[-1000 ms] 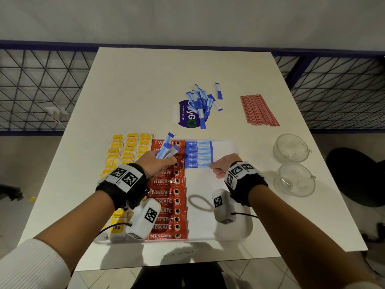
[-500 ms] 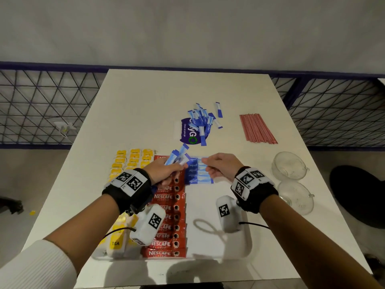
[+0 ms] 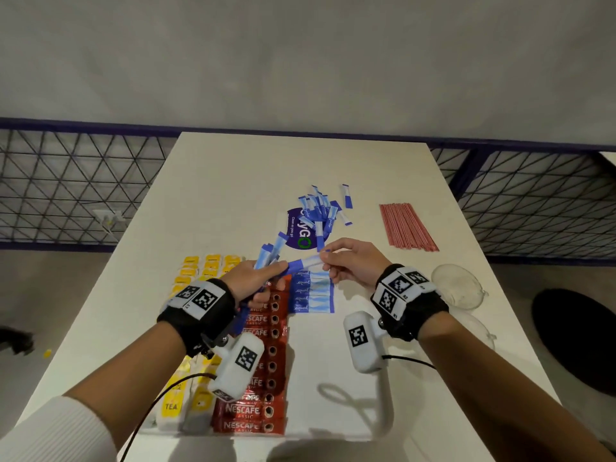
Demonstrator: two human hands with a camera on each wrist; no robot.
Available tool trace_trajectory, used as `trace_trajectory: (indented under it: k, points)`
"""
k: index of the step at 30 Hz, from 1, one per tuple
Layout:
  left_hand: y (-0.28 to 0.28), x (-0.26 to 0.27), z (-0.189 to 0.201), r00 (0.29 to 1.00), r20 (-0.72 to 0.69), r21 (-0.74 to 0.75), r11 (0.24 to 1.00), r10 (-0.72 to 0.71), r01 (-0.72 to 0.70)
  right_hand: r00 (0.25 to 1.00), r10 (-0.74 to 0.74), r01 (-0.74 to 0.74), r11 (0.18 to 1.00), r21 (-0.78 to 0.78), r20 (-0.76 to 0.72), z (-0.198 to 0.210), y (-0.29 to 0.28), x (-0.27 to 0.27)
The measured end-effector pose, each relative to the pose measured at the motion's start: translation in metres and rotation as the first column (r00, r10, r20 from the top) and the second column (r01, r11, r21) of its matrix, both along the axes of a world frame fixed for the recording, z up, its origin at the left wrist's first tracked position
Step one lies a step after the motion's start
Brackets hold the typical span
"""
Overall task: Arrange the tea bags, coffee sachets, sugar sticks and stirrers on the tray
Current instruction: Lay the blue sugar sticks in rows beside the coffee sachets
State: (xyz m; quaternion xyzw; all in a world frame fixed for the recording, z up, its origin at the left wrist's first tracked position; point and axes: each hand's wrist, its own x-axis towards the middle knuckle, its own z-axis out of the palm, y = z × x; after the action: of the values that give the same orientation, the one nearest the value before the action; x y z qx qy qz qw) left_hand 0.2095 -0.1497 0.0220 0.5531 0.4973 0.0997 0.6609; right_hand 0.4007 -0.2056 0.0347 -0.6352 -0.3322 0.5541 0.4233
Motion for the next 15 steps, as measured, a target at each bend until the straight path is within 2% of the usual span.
trace_trajectory:
  k: [4, 7, 15]
  points:
    - [-0.003, 0.0, -0.002, 0.981, 0.103, -0.093, 0.983, 0.166, -0.157, 0.999, -0.015, 0.016, 1.0, 0.007, -0.039, -0.003, -0.006, 0.003]
    - [-0.003, 0.0, 0.0, 0.971, 0.137, -0.1, 0.978, 0.198, -0.186, 0.998, -0.011, 0.013, 0.999, 0.032, -0.068, -0.007, -0.01, 0.005]
    - [-0.02, 0.004, 0.002, 0.986, -0.131, 0.181, 0.981, 0.099, -0.075, 0.995, -0.009, 0.008, 1.0, -0.009, -0.101, -0.023, -0.018, 0.01]
